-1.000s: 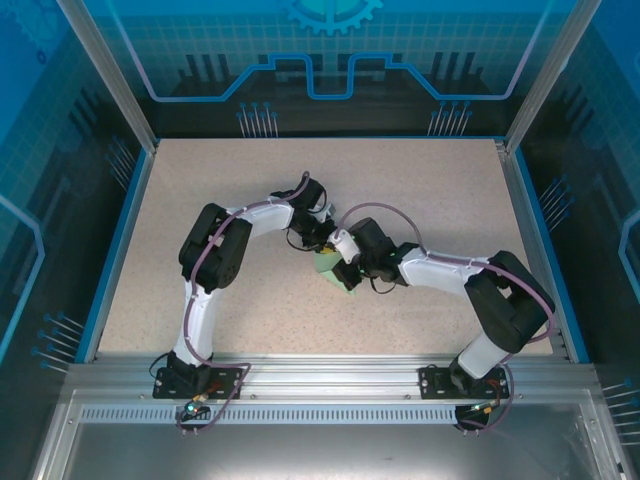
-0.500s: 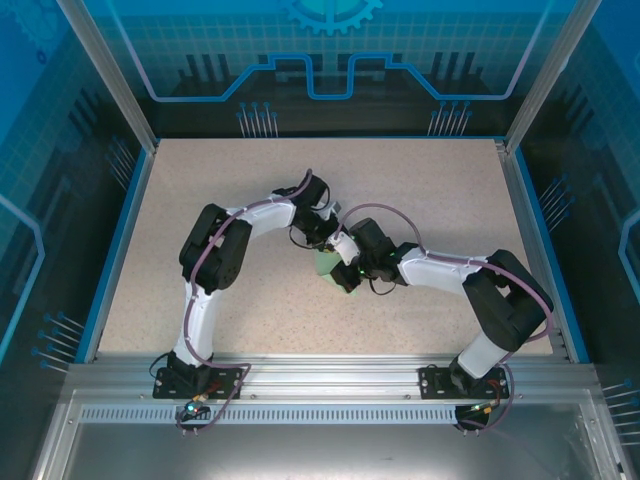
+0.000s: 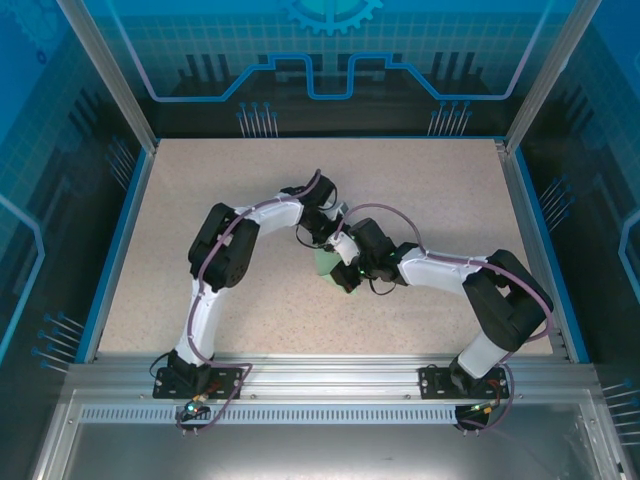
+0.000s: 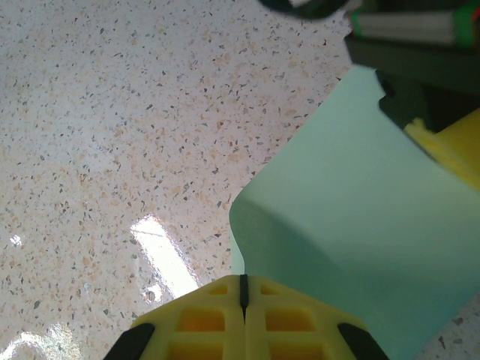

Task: Fold a paper plane with a square sheet of paper (fold left side to right side)
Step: Third fold the triangle at the center of the table.

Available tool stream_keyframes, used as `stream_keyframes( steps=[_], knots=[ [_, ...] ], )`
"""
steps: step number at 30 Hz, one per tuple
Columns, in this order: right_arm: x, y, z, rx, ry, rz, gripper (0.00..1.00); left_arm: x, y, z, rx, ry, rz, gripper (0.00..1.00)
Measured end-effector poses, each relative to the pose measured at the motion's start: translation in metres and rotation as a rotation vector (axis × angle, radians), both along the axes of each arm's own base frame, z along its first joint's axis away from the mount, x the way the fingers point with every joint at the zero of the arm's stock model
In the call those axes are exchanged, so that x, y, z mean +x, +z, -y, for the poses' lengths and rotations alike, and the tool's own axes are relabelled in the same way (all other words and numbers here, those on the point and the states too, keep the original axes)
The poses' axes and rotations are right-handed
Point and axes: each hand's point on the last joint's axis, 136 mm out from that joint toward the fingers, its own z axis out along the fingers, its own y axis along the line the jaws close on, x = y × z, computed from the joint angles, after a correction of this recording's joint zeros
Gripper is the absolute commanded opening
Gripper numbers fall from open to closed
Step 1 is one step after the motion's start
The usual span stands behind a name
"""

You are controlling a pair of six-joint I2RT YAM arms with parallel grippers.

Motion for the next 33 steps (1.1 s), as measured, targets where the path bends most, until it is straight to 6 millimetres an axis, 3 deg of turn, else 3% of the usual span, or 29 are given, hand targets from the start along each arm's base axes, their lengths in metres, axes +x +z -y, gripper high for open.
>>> stream_keyframes(
  steps=[14,28,33],
  knots=[
    [-0.002,0.001,0.000,0.026,-0.006,-0.035,0.00,0.001,-0.004,-0.003,0.016,-0.032,0.026,0.28],
    [0.025,0.005,0.018,0.029,-0.097,-0.063,0.00,0.001,-0.004,-0.004,0.020,-0.045,0.038,0.27],
    [0.029,-0.003,0.023,0.016,-0.122,-0.092,0.00,0.001,-0.005,-0.004,0.022,-0.044,0.040,0.26]
  ],
)
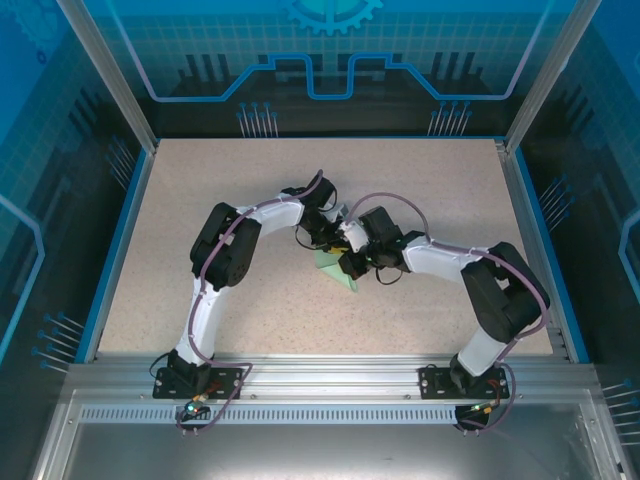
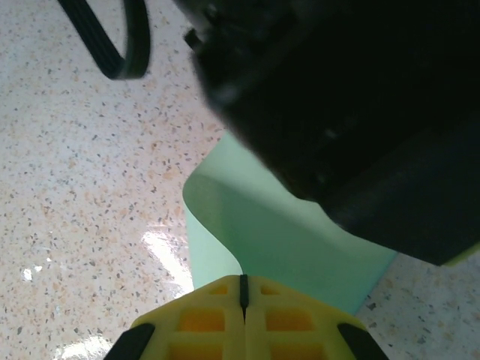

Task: Fold a paper plane with a square sheet of paper (fold left side to right side)
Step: Third fold the triangle at the center of the table.

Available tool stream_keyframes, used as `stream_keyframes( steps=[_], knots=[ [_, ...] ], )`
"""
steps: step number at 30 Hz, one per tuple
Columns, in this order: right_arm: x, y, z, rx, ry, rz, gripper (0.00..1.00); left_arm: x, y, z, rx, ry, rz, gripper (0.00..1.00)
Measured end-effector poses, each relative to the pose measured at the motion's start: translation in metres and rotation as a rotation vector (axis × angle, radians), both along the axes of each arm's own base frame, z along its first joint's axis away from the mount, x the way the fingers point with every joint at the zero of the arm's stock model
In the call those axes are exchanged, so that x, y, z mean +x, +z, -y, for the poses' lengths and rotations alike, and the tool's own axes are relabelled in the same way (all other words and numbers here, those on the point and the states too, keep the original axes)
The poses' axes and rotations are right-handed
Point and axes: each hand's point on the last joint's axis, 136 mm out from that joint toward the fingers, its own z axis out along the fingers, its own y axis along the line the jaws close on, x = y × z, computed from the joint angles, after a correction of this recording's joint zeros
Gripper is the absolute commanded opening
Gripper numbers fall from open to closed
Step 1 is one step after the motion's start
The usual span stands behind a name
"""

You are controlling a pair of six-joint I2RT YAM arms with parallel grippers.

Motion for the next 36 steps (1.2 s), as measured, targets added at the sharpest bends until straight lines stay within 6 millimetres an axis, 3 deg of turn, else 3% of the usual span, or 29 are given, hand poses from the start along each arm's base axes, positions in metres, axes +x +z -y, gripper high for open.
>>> stream_keyframes(
  steps=[14,25,36],
  knots=[
    [0.006,-0.017,0.009,-0.031,-0.043,-0.074,0.00,0.000,0.000,0.000,0.003,0.000,0.001,0.26],
    [0.022,-0.015,0.006,-0.013,-0.057,-0.093,0.00,0.000,-0.001,0.000,0.004,0.001,0.000,0.26],
    [0.022,-0.017,0.005,0.008,-0.069,-0.119,0.00,0.000,-0.001,-0.001,0.007,0.001,0.001,0.25]
  ],
)
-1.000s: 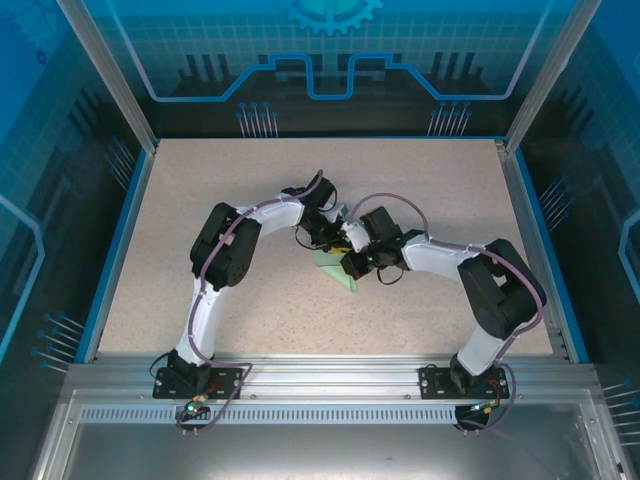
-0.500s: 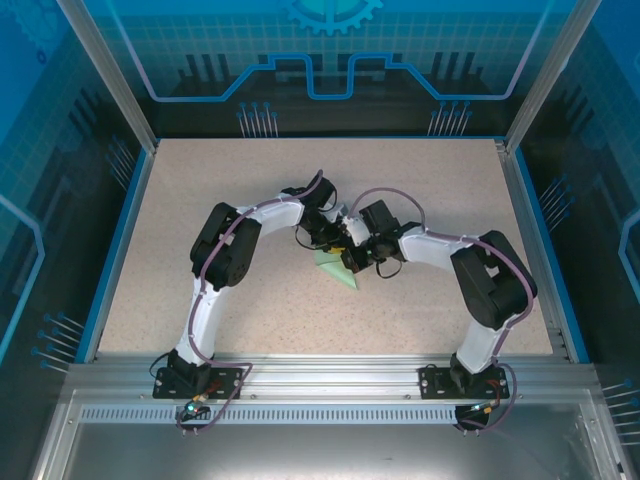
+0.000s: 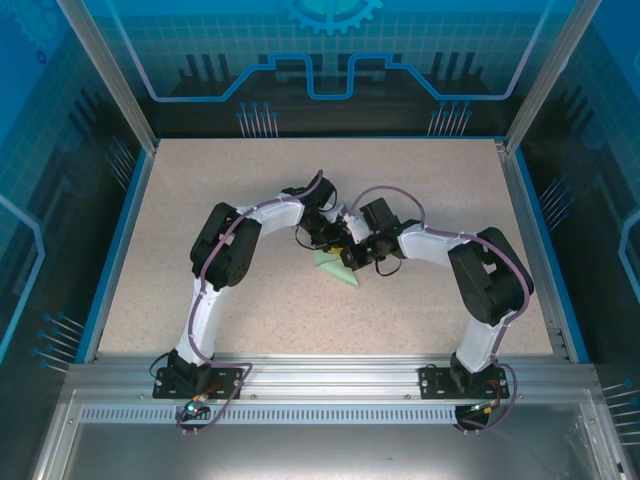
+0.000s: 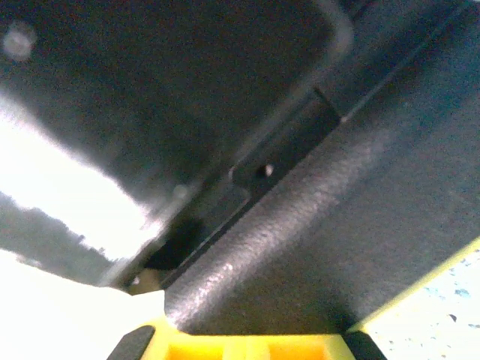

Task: Fold a paper plane with a square sheet of paper (fold left side to right side)
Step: Third fold the triangle at the center of the table.

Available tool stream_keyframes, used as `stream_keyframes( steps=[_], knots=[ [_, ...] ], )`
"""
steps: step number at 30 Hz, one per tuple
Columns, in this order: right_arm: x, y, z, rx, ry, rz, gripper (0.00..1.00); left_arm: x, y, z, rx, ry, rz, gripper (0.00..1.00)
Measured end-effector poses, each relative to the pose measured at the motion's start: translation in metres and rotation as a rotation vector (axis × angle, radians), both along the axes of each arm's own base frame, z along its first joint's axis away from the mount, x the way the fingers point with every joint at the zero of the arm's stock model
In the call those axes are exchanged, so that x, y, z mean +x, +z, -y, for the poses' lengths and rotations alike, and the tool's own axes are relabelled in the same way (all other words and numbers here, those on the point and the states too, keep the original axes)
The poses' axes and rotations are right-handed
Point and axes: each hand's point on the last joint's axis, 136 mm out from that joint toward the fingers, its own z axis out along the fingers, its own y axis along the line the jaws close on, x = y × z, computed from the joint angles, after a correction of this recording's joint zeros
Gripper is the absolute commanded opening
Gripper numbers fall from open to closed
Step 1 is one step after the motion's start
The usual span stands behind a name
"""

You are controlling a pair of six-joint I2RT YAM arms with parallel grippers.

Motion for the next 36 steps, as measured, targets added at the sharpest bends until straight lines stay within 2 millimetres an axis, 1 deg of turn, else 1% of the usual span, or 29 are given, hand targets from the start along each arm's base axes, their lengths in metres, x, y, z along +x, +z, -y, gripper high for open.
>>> stream_keyframes(
  steps=[11,15,18,29,36],
  knots=[
    [-0.001,-0.003,0.000,0.050,-0.021,0.003,0.00,0.000,-0.001,0.000,0.004,0.001,0.000,0.24],
    [-0.015,-0.015,0.011,0.043,-0.031,-0.047,0.00,0.000,-0.001,0.000,0.005,0.001,0.001,0.24],
    [-0.025,-0.021,0.014,0.042,-0.026,-0.073,0.00,0.000,-0.001,0.000,0.005,0.001,0.001,0.24],
    [-0.027,-0.016,0.009,0.077,-0.009,-0.082,0.00,0.000,-0.001,0.000,0.005,0.001,0.000,0.24],
    [-0.021,-0.011,0.010,0.118,-0.030,-0.088,0.00,0.000,-0.001,0.000,0.005,0.001,0.000,0.23]
  ],
)
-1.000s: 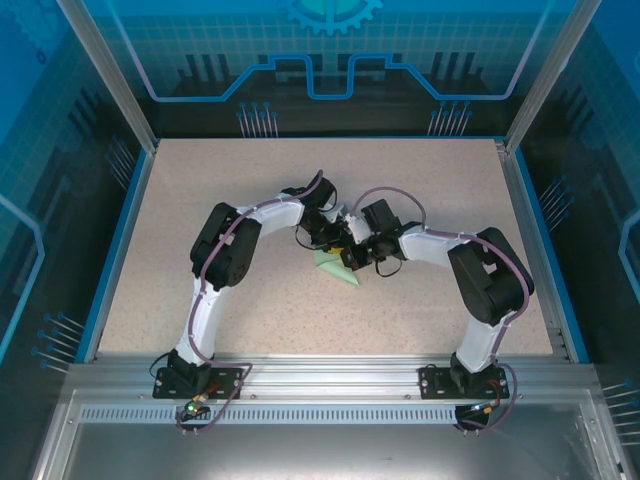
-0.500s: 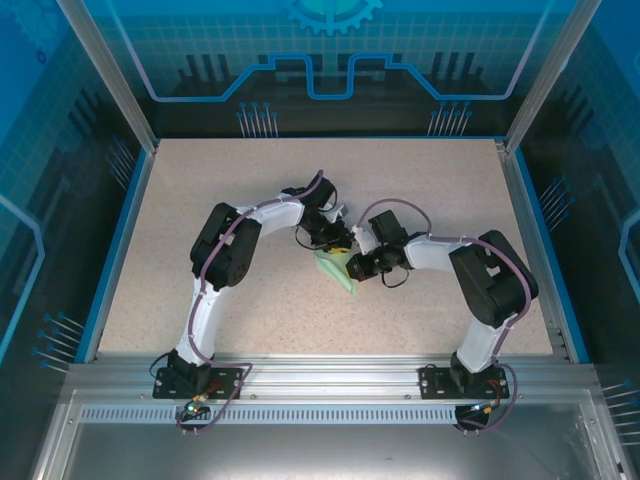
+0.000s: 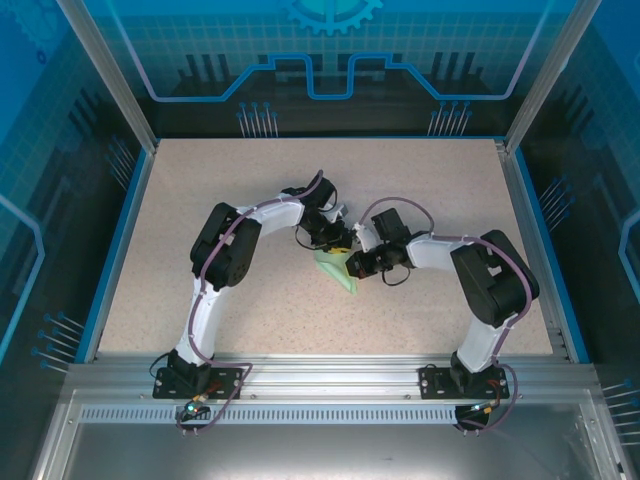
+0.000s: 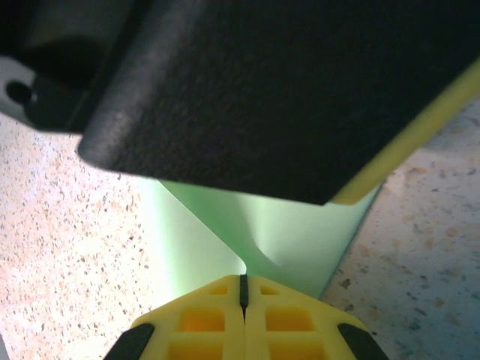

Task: Fold a paper plane with a square sheet of paper (fold left side to right side)
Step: Third fold the triangle at the center of the table.

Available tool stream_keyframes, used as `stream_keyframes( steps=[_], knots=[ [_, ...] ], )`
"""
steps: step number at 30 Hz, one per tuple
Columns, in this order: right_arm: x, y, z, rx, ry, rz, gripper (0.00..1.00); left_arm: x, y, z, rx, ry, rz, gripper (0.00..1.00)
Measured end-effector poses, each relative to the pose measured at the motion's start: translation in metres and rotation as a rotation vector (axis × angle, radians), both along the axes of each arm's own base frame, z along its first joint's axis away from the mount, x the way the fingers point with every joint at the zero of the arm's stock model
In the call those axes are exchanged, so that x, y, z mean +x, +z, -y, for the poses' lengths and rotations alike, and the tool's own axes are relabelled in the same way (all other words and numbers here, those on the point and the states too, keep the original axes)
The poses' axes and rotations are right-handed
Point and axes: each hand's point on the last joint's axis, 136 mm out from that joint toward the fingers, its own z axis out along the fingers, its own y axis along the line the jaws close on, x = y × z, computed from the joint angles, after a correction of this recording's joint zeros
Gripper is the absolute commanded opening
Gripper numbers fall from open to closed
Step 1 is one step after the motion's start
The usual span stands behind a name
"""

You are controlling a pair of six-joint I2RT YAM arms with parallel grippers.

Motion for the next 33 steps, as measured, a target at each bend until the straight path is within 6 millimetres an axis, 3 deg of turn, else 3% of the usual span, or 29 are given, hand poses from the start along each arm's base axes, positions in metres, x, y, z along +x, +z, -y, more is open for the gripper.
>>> stream_keyframes(
  steps=[16,33],
  knots=[
    [0.011,0.007,-0.002,0.053,-0.015,0.001,0.00,0.000,0.000,0.000,0.000,0.000,0.000,0.23],
    [0.013,-0.007,0.001,0.052,-0.029,-0.054,0.00,0.000,0.000,0.000,0.000,0.002,-0.001,0.23]
  ],
)
